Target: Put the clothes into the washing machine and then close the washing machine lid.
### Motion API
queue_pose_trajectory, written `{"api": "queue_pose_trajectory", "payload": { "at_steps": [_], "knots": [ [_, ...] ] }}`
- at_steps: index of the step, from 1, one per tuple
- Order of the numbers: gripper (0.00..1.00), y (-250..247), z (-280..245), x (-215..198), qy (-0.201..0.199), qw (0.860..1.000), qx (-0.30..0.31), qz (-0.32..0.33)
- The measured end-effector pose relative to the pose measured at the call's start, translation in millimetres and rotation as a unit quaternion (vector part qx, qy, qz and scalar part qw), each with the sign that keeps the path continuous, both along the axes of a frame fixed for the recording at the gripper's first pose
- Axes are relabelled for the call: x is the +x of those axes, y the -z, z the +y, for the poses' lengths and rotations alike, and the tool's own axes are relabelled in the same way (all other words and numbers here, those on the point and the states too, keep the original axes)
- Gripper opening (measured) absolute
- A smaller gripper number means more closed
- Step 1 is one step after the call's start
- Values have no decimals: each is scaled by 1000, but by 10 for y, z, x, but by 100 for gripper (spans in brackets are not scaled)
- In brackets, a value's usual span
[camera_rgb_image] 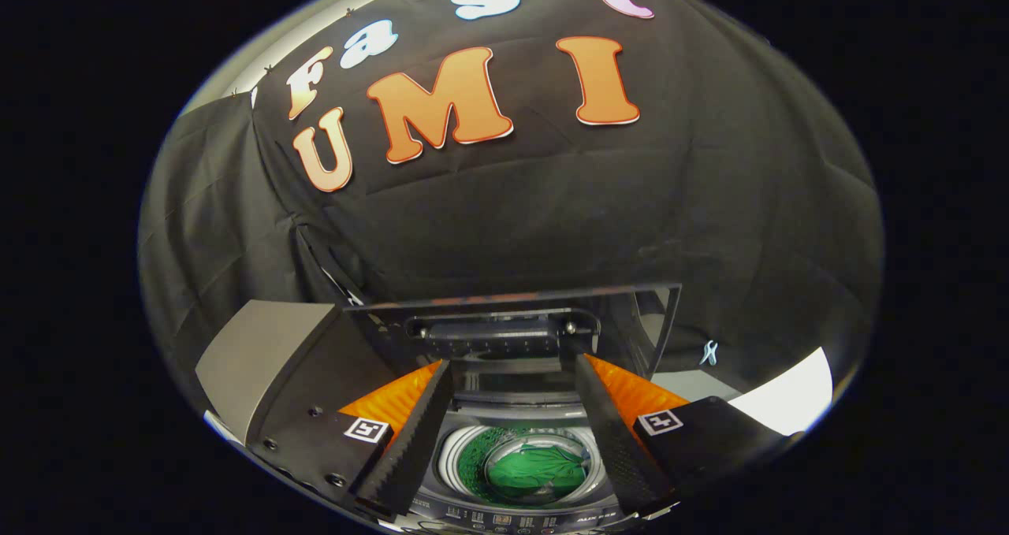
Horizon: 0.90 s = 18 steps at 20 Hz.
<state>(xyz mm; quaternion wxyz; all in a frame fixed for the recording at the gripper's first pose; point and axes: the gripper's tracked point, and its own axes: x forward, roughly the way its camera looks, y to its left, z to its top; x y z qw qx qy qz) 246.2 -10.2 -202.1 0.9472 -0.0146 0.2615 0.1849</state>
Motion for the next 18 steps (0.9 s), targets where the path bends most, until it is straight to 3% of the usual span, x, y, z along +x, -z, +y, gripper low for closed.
{"api": "queue_pose_trajectory", "payload": {
  "at_steps": [10,18],
  "knots": [
    [99,-235,170,652,10,998,-39,-47],
    [99,98,276,993,17,998,-62,-21]
  ]
}}
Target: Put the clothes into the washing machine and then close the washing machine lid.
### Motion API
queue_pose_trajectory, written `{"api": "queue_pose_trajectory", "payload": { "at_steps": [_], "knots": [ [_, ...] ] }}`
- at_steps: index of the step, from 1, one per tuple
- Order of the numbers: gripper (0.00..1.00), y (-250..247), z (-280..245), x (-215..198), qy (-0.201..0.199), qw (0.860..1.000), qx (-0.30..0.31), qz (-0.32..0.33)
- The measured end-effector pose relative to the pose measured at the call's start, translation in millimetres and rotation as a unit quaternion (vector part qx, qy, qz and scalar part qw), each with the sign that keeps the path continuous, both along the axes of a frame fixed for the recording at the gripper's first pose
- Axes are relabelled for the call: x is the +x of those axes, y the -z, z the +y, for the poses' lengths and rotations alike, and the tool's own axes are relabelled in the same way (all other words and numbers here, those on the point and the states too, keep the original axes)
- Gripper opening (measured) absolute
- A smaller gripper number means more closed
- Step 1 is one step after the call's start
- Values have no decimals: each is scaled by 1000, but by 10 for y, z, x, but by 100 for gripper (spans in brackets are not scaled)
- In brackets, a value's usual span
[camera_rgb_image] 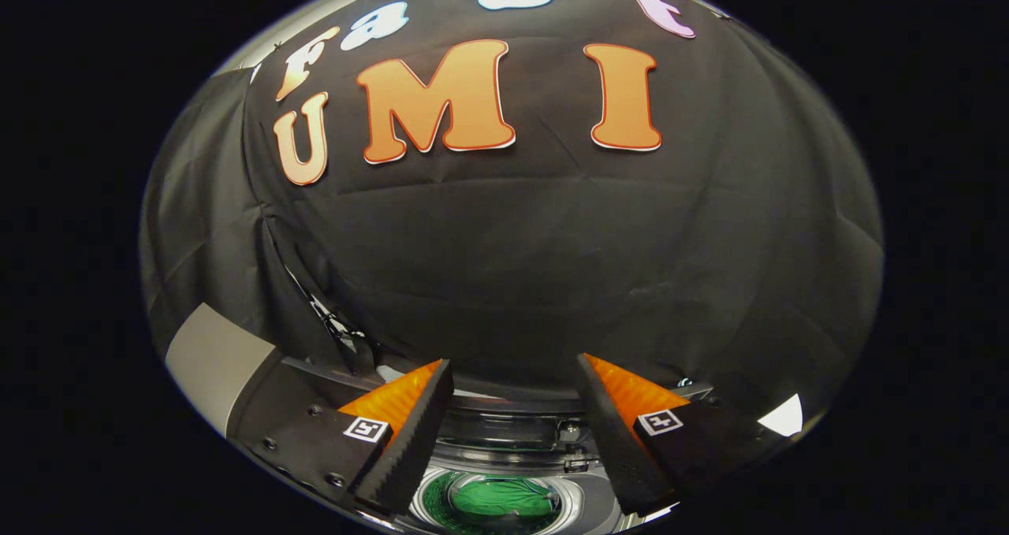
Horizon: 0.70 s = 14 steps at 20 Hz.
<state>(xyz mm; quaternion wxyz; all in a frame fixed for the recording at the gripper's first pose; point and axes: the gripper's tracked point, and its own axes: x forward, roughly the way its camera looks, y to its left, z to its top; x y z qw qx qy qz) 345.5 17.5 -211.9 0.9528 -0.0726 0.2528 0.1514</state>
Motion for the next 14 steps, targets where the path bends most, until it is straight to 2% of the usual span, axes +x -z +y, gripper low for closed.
{"api": "queue_pose_trajectory", "payload": {
  "at_steps": [4,7,14],
  "knots": [
    [99,72,22,71,1,1000,-1,8],
    [99,70,20,70,9,1000,27,10],
    [100,65,-5,-111,-10,1000,29,2]
  ]
}}
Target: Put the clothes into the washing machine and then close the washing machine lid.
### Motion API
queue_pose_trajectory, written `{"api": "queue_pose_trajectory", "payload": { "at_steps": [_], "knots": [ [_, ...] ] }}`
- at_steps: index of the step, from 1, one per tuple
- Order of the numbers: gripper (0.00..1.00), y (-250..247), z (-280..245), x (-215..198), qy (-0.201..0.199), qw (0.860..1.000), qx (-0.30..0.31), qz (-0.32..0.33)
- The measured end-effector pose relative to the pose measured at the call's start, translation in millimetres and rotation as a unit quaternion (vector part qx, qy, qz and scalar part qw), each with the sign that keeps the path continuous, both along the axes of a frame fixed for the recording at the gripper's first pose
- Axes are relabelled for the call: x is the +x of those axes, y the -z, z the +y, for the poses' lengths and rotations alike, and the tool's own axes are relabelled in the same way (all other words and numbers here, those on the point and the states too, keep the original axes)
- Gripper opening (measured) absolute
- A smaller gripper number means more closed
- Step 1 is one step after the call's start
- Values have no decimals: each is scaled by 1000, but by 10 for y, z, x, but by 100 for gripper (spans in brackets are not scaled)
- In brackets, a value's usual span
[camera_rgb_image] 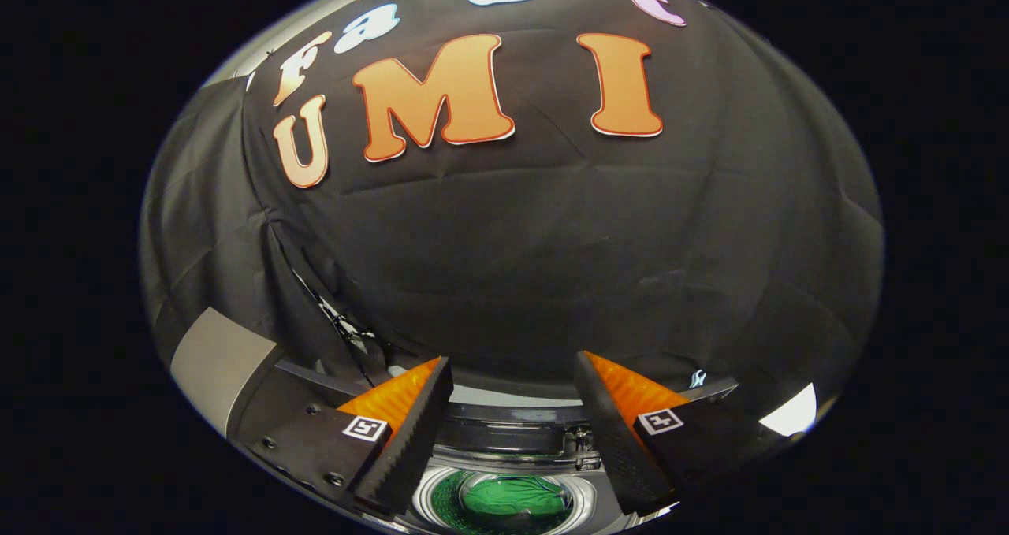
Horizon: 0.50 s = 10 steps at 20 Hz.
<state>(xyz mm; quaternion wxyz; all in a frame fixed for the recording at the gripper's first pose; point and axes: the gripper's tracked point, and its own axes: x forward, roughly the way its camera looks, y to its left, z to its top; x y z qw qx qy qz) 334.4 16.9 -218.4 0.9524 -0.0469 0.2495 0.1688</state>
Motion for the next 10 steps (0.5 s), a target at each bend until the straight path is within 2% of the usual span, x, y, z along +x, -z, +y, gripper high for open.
{"api": "queue_pose_trajectory", "payload": {
  "at_steps": [10],
  "knots": [
    [99,-25,-68,-286,18,1000,-9,-14]
  ]
}}
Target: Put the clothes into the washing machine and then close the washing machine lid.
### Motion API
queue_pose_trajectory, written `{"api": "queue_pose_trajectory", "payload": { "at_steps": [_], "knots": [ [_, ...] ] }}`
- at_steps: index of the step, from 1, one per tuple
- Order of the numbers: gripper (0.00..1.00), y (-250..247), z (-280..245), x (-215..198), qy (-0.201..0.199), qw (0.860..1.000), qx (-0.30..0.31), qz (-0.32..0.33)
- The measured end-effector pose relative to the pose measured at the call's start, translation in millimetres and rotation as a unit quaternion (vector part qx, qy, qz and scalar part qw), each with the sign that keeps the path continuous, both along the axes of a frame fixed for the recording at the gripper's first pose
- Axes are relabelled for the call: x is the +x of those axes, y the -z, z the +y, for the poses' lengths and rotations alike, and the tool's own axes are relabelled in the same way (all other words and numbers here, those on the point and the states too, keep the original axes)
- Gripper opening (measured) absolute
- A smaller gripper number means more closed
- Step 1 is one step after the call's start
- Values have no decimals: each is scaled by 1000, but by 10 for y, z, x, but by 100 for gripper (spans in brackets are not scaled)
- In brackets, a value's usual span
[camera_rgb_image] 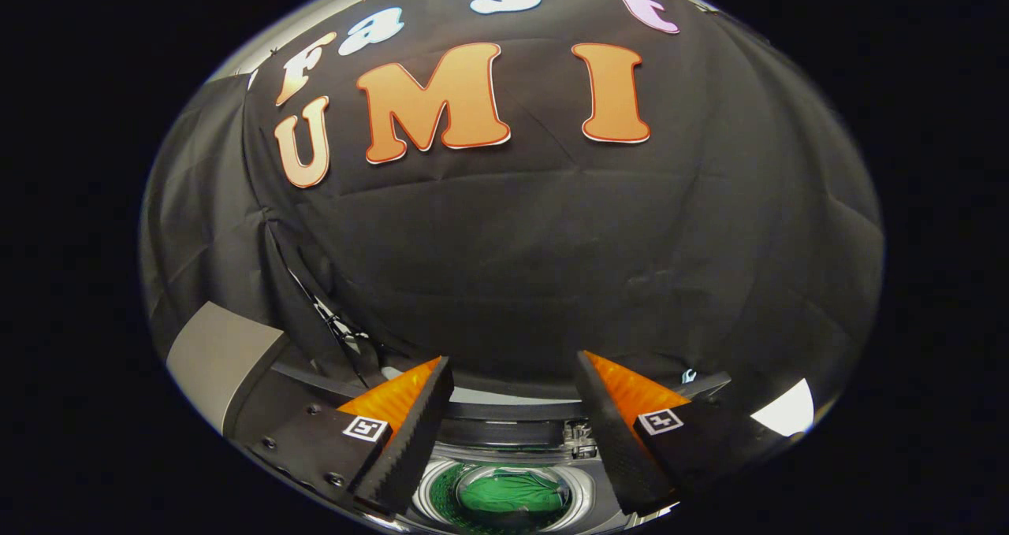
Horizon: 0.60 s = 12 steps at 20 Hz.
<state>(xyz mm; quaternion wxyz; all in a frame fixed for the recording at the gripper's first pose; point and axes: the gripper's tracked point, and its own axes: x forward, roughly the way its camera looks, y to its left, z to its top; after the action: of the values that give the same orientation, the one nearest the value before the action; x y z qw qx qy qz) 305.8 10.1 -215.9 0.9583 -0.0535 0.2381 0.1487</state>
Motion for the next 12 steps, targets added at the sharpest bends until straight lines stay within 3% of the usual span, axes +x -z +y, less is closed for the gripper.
{"api": "queue_pose_trajectory", "payload": {
  "at_steps": [12],
  "knots": [
    [99,111,-146,-620,-4,1000,-5,6]
  ]
}}
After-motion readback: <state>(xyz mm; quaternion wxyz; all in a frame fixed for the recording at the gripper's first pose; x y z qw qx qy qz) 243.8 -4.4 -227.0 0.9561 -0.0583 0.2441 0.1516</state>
